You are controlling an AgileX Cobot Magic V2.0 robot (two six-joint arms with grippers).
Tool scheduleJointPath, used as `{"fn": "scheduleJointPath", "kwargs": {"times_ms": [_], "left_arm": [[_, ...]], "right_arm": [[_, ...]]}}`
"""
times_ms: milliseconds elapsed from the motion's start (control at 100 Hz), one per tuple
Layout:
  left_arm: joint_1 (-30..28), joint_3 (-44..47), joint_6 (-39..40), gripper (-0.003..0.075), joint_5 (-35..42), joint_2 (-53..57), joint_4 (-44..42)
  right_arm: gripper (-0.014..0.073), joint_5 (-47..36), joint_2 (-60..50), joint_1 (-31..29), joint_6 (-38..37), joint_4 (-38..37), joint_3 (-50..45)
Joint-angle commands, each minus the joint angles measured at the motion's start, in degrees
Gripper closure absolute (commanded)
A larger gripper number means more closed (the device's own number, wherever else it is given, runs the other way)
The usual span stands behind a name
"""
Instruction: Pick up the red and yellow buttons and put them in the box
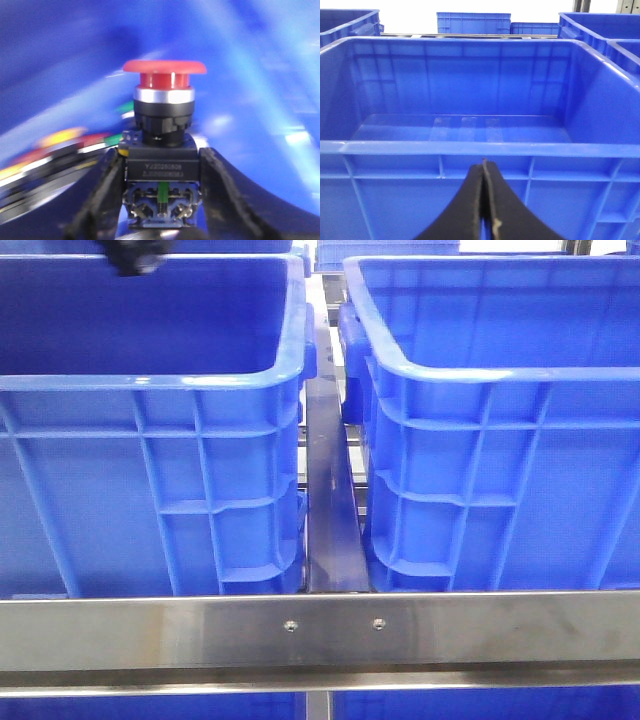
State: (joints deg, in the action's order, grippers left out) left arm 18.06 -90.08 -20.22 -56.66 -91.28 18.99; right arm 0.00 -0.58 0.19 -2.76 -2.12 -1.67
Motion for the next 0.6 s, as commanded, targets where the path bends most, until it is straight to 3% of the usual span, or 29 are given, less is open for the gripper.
{"fn": "scheduleJointPath", "kwargs": {"times_ms": [0, 330, 590], "left_arm": [[3.16, -1.95, -0.45, 0.0465, 2.05, 2.72, 3.81], [14.21, -1.95, -0.58, 0.0482, 2.27, 2.61, 5.33], [16.61, -1.95, -0.58, 0.0482, 2.27, 2.54, 5.46]], "right_arm": [[0.0663, -4.10, -1.38, -0.24, 0.41, 0.13, 0.97], [0.0663, -4.10, -1.38, -0.24, 0.41, 0.13, 0.97], [0.0663, -4.10, -1.38, -0.24, 0.41, 0.13, 0.97]]}}
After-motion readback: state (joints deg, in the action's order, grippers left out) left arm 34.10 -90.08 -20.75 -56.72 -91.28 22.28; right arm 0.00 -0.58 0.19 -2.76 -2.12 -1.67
